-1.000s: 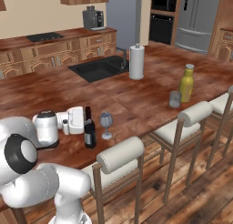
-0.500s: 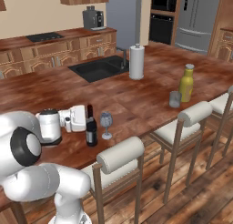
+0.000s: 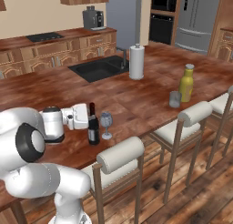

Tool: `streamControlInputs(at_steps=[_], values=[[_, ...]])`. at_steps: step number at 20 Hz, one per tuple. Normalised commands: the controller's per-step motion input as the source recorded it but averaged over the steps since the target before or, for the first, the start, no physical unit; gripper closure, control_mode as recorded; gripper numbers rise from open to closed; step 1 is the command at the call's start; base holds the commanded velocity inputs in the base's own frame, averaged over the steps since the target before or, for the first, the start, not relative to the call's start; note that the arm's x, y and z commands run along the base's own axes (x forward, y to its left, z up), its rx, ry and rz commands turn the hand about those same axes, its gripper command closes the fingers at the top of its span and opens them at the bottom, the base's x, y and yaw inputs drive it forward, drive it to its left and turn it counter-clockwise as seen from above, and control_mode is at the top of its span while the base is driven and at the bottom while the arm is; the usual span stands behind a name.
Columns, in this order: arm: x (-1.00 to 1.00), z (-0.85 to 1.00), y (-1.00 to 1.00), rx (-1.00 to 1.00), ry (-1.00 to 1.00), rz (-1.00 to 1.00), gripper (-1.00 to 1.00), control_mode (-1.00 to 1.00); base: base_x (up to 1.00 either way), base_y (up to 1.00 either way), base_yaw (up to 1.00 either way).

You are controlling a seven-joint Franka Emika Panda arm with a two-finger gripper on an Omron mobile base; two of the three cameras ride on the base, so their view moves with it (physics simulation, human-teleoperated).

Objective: There is a wine glass and glass cup on the dining counter. Place the wine bottle next to the wine glass and the juice bottle next to the glass cup.

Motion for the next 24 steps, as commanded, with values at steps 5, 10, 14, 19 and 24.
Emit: streamControlInputs(at_steps=[5,10,14,19,24], values=[[0.0,-0.4,-0.02,0.0,-0.1,0.0,1.0,-1.0,0.0,0.0,0.0],[0.0,-0.35,0.0,0.0,-0.18,0.0,1.0,-1.0,0.0,0.0,0.0],[0.0,-0.3,0.0,0.0,-0.21,0.0,1.0,-1.0,0.0,0.0,0.0],[-0.01,-0.28,0.0,0.0,-0.17,0.0,1.0,-1.0,0.0,0.0,0.0],[-0.03,-0.23,-0.01,0.02,-0.1,0.0,-1.0,-1.0,0.0,0.0,0.0]])
